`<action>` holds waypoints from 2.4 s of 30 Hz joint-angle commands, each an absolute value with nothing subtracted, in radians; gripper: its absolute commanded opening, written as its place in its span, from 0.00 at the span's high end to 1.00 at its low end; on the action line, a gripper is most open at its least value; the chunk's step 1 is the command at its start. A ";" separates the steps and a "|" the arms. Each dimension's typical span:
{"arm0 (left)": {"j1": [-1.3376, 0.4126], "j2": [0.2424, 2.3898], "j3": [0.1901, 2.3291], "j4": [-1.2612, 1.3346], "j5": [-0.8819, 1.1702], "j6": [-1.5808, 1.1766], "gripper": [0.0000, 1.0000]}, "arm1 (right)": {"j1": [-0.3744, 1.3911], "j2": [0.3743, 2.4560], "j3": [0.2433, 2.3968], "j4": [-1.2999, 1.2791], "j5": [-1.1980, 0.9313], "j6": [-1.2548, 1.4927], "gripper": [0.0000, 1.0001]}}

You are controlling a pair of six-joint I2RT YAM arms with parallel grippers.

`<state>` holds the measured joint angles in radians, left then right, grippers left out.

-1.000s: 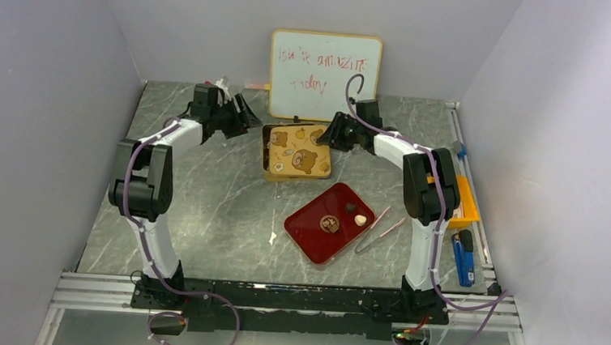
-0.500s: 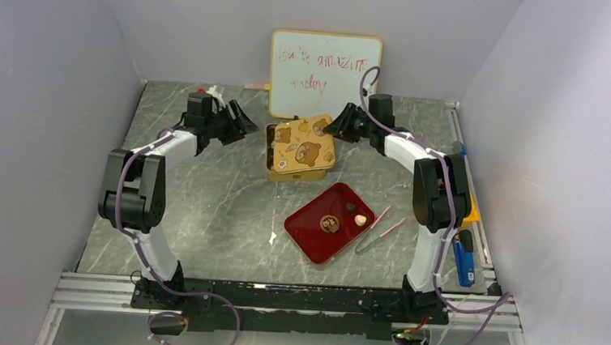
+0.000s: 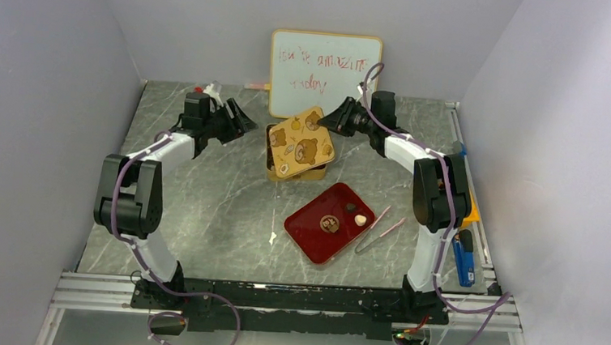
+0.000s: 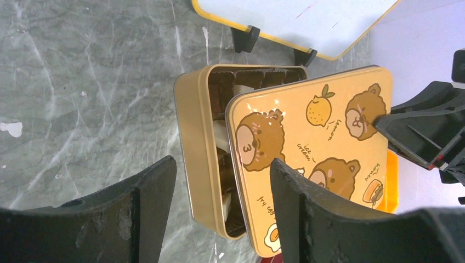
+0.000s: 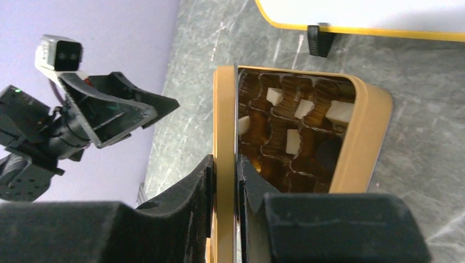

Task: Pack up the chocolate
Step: Close the box lid on the packing box.

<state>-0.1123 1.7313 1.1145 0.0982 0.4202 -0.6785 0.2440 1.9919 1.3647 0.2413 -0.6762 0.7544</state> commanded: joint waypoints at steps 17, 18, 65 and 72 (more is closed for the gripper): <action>-0.109 1.646 1.081 0.142 0.410 -0.721 0.33 | 0.250 2.021 1.345 0.661 -0.821 1.070 1.00; -0.109 1.645 1.080 0.143 0.412 -0.723 0.33 | 0.253 2.024 1.343 0.677 -0.823 1.084 1.00; -0.109 1.654 1.011 0.255 0.461 -0.747 0.34 | 0.357 2.144 1.208 1.118 -0.538 1.329 1.00; -0.116 1.674 1.007 0.268 0.471 -0.742 0.34 | 0.338 2.174 1.217 1.141 -0.544 1.339 1.00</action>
